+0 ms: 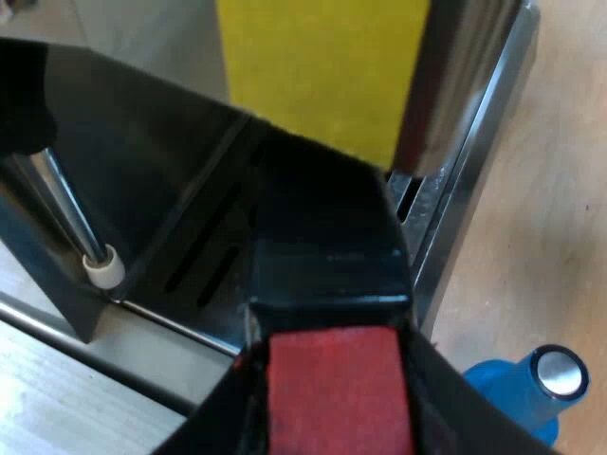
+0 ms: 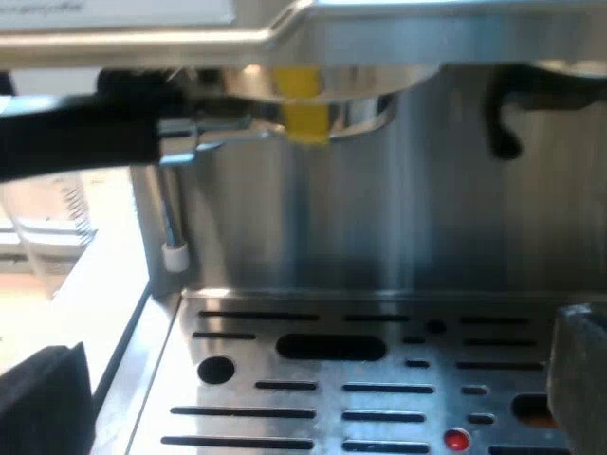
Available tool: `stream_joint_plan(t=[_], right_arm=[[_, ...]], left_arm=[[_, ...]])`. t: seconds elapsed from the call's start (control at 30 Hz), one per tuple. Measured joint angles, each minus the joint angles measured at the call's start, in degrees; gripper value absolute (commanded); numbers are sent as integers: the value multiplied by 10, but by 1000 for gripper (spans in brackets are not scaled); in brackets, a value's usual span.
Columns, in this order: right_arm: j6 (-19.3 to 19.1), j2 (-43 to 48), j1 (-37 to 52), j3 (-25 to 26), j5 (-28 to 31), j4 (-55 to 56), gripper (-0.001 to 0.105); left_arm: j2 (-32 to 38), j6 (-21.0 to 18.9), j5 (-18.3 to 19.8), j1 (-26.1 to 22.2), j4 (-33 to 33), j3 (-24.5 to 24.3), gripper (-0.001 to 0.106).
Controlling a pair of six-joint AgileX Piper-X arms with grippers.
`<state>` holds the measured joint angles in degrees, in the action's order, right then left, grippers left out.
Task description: Put the handle in the coffee machine
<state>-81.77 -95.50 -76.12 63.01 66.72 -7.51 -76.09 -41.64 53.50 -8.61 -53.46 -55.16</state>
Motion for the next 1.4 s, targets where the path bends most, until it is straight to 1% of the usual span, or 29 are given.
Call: stream_joint_plan(t=[0.17,0.27,0.3,0.37,0.47,0.53,0.63,0.7,0.83,0.87,0.97,1.0,1.03,1.07,1.1,1.13,1.17,1.2,1.23,1.33,1.4], right_arm=[[0,0,18,-3,-13,0,98],[0,-2,30,-4,-21,0,94],[0,-2,32,-5,-24,0,87],[0,-2,40,-6,-49,0,65],[0,-17,47,-6,-68,-6,54],[0,-19,48,-6,-69,-6,52],[0,-34,50,-6,-74,-12,52],[0,-51,56,-7,-77,-41,52],[0,-58,64,-7,-78,-59,52],[0,-70,76,-7,-78,-82,52],[-5,-89,98,-7,-79,-107,52],[-18,-96,107,-7,-80,-118,51],[-34,-102,112,-7,-80,-134,45],[-51,-107,116,-7,-86,-148,37],[-63,-108,118,-7,-93,-159,33],[-89,-114,121,-7,-110,-184,29],[-109,-120,122,-7,-116,-212,20],[-114,-123,123,-7,-118,-224,18],[-125,-128,126,-7,-120,-245,13],[-135,-139,132,-7,-125,-290,12],[-136,-140,135,-7,-125,-298,12]], left_arm=[[0,0,0,0,0,0,0],[0,0,0,0,0,0,0],[0,0,0,0,0,0,0],[0,0,0,0,0,0,0],[0,0,0,0,0,0,0],[0,0,0,0,0,0,0],[0,0,0,0,0,0,0],[0,0,0,0,-1,0,0],[0,0,0,0,0,0,0],[0,0,0,0,-1,0,0],[0,0,0,0,-1,0,0],[0,0,0,0,-1,0,0],[0,0,0,0,-1,0,0],[0,0,0,0,-1,0,0],[0,0,0,0,-1,0,0],[0,0,0,0,-1,0,0],[0,0,0,0,-1,0,0],[0,0,0,0,-1,0,0],[0,0,0,0,-1,0,0],[0,0,0,0,-1,0,0],[0,0,0,0,-1,0,0]])
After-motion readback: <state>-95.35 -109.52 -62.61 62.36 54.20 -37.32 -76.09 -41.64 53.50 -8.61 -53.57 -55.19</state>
